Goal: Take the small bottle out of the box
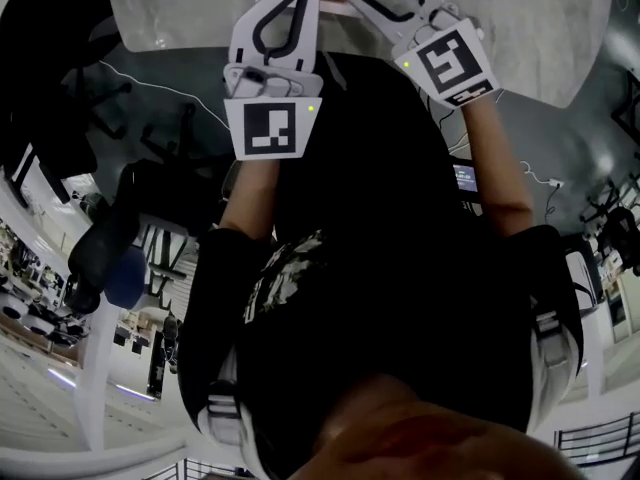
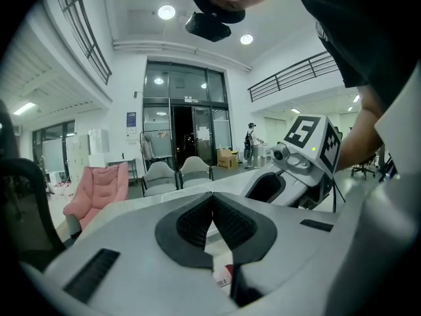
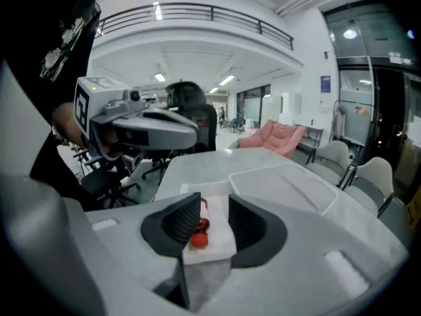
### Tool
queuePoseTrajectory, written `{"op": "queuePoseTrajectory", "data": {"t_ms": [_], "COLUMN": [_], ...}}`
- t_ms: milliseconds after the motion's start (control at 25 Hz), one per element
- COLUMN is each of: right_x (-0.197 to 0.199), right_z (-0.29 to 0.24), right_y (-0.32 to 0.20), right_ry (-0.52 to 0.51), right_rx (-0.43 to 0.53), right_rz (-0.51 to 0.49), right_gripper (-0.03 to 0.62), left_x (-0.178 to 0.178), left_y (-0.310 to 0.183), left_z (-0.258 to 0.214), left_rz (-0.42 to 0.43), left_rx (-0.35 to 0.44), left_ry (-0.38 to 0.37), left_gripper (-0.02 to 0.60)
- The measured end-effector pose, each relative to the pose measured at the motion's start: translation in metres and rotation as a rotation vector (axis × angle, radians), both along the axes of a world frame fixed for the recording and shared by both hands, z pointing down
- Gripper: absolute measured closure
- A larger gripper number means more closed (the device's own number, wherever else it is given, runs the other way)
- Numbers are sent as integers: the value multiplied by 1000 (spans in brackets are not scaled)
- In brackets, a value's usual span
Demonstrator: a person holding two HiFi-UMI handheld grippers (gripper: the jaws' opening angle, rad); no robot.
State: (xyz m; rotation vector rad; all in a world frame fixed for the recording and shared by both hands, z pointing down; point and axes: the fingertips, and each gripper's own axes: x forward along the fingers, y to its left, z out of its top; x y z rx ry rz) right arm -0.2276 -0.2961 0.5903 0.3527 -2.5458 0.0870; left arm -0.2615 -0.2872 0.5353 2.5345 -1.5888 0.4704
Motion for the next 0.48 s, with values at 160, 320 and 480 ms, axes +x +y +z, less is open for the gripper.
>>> {"op": "queuePoseTrajectory", "data": {"t_ms": [160, 320, 480], "right_x": [-1, -3, -5], "right_z": [49, 91, 106], "right_y": [12, 17, 21], "right_ry": [206, 362, 500], "right_rx": [-74, -79, -103], "right_rz": [-167, -269, -380], "right_gripper": [431, 421, 427], "left_x": [0, -6, -15], "left_y": [-10, -18, -20], "left_z": [16, 23, 22], "left_rz": [-4, -15, -26], "left_rx": [-15, 1, -22], "left_ry": [32, 36, 46], "left_gripper": [568, 568, 568]}}
